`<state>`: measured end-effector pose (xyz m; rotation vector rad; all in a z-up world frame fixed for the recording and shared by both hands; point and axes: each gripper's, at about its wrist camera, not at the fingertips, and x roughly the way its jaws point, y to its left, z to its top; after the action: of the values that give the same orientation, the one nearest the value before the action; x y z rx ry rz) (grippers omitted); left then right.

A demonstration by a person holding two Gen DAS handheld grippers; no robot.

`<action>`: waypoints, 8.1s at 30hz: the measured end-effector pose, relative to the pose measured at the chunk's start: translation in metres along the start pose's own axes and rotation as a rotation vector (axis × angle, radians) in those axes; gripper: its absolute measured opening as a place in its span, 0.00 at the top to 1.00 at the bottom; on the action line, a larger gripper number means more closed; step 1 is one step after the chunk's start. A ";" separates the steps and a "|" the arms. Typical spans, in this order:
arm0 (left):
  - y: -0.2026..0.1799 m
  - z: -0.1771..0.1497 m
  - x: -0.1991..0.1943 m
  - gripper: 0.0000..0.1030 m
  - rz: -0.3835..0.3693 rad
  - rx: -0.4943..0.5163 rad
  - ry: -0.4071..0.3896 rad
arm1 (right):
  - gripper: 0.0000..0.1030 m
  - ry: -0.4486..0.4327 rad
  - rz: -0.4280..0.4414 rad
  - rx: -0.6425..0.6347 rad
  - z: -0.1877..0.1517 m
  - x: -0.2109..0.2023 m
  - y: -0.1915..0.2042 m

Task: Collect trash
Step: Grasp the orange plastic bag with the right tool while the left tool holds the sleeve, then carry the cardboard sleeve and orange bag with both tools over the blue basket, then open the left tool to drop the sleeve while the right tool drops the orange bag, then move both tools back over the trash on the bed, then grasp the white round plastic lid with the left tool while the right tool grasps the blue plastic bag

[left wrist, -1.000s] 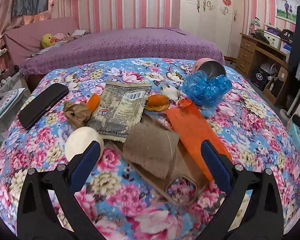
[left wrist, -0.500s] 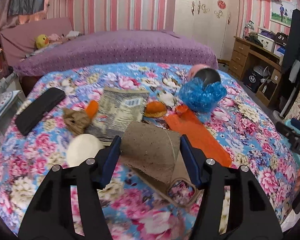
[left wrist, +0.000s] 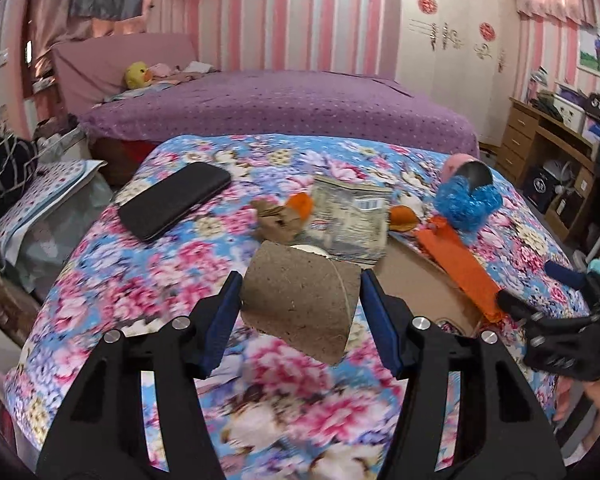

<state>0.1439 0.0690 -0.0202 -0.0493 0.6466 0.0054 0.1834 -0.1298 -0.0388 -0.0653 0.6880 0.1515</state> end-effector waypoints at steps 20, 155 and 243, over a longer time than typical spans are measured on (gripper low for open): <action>-0.002 -0.002 0.009 0.43 0.031 0.038 -0.005 | 0.64 0.117 0.152 0.045 -0.001 0.031 -0.002; -0.264 -0.021 -0.028 0.07 -0.200 0.185 -0.080 | 0.05 -0.108 -0.414 0.262 -0.100 -0.136 -0.299; 0.047 0.035 0.050 0.43 0.094 -0.099 0.007 | 0.05 -0.078 -0.160 -0.041 0.059 0.035 -0.031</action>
<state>0.2038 0.1172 -0.0250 -0.1146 0.6547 0.1279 0.2524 -0.1500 -0.0152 -0.1528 0.5988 0.0148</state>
